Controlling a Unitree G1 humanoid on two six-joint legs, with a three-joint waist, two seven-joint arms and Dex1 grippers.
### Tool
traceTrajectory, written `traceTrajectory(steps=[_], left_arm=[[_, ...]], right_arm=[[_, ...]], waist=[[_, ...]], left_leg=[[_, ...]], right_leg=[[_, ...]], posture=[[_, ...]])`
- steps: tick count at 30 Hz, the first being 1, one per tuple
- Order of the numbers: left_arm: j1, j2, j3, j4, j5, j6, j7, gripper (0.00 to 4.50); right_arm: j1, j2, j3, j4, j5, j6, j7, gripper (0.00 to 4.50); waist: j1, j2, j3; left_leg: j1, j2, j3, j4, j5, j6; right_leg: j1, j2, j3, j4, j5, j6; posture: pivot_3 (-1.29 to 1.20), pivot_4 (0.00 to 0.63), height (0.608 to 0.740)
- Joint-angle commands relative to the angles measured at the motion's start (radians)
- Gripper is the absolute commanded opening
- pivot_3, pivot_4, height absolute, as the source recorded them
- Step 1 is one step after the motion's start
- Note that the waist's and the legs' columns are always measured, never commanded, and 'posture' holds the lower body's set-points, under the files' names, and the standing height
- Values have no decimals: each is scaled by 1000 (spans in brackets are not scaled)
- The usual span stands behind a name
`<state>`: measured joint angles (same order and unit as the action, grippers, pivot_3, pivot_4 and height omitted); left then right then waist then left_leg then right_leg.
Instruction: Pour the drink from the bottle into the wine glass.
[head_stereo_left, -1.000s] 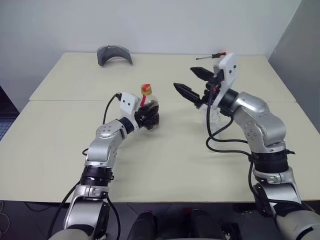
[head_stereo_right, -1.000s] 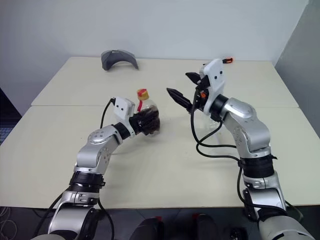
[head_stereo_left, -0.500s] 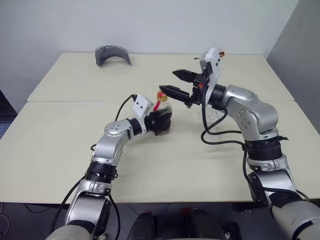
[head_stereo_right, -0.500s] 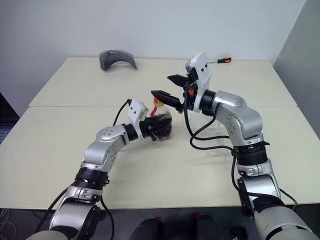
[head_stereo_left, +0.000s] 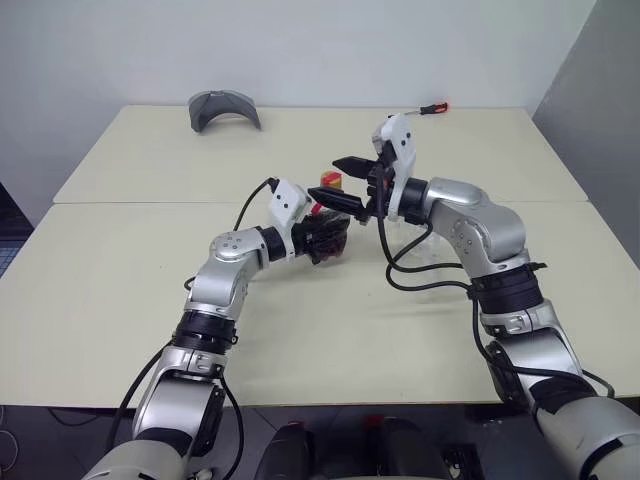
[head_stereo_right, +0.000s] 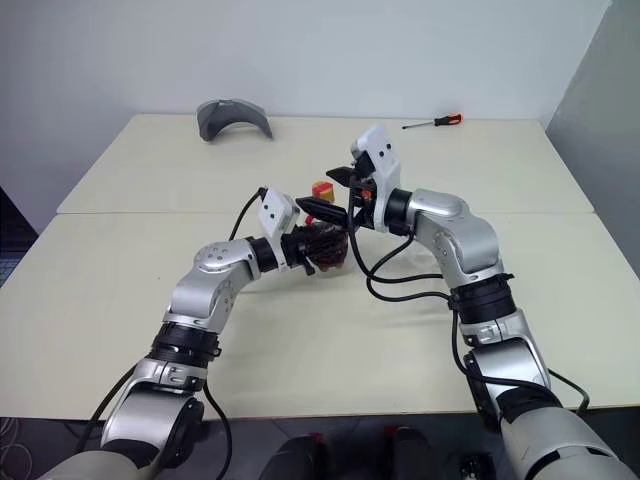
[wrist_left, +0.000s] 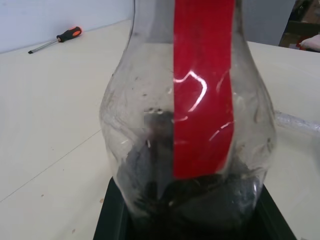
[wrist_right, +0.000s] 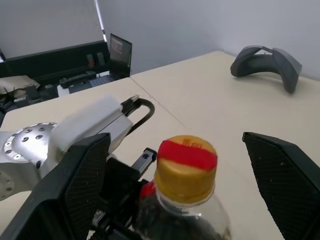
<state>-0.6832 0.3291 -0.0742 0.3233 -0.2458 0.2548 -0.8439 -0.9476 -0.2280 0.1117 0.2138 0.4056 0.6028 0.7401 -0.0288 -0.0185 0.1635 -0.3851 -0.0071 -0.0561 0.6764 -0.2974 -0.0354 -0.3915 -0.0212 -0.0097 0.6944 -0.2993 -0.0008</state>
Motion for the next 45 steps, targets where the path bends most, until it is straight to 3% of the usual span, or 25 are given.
traceTrajectory(steps=[1, 4, 7, 15, 21, 25, 30, 36, 39, 40, 45], left_arm=[[-31, 4, 10, -28, -3, -28, -11, 970], [-24, 4, 10, -29, -4, -30, -12, 970], [-16, -4, 15, -32, -16, -11, -8, 969], [5, -1, 11, -54, -16, -11, -10, 953], [9, 0, 15, -81, -23, 1, -8, 952], [71, 15, 1, -266, -76, 70, -37, 952], [138, 76, 10, -521, -193, 225, -67, 931], [178, 188, 36, -730, -335, 386, -114, 910], [184, 214, 43, -730, -345, 401, -113, 899], [184, 216, 43, -727, -341, 397, -108, 899], [184, 213, 37, -717, -333, 392, -97, 898]], right_arm=[[-49, 7, -37, 0, 5, -14, -8, 4500], [-53, 13, -46, 6, 12, -1, -10, 4500], [-57, 28, -76, 13, 41, 45, -33, 3924], [-50, 26, -84, -16, 72, 121, -15, 1205], [-51, 27, -70, -17, 66, 109, 10, 1210], [-62, 16, -46, -69, 156, 110, 212, 1210], [-113, -8, 14, -12, 145, -18, 504, 1210], [-189, -5, 53, 104, 125, -59, 732, 1210], [-228, 13, 39, 187, 111, -62, 745, 1210], [-236, 12, 31, 202, 118, -46, 752, 1932], [-231, -27, -4, 181, 135, 4, 707, 3624]], waist=[[0, 0, 0], [0, 0, 0], [0, 0, 0], [0, 0, 0], [0, 0, 0], [-1, 0, 0], [-4, 1, 1], [-4, 1, 1], [-3, 2, 1], [-3, 2, 1], [4, 2, 2]], left_leg=[[0, 0, 0, 0, 0, 0], [0, 0, 0, 0, 0, 0], [0, 0, 0, 0, 0, 0], [-1, 0, 0, 0, 0, 0], [-1, 0, 0, 0, 0, 0], [-5, 0, 0, 0, 0, 0], [-14, 0, 0, 2, 0, 0], [-12, 0, 0, 2, 0, 0], [-12, 0, 0, 2, 0, 0], [-12, 0, 0, 2, 0, 0], [-14, 0, 0, 2, 1, -1]], right_leg=[[0, 0, 0, 0, 0, 0], [0, 0, 0, 0, 0, 0], [0, 0, 0, 0, 0, 0], [-1, 0, 0, 1, 0, 0], [-2, 0, 0, 1, 0, 0], [-4, 0, 0, 1, 0, 0], [-14, 0, 0, 3, 0, 0], [-13, 0, 0, 4, 0, 0], [-13, 0, 0, 4, 0, 0], [-13, 0, 0, 4, 0, 0], [-14, 0, 0, 3, 0, -1]], posture=[[0, 150, 740], [0, 150, 740], [0, 150, 740], [0, 150, 740], [0, 150, 740], [0, 150, 740], [0, 150, 740], [0, 150, 740], [0, 150, 740], [0, 150, 740], [0, 150, 740]])
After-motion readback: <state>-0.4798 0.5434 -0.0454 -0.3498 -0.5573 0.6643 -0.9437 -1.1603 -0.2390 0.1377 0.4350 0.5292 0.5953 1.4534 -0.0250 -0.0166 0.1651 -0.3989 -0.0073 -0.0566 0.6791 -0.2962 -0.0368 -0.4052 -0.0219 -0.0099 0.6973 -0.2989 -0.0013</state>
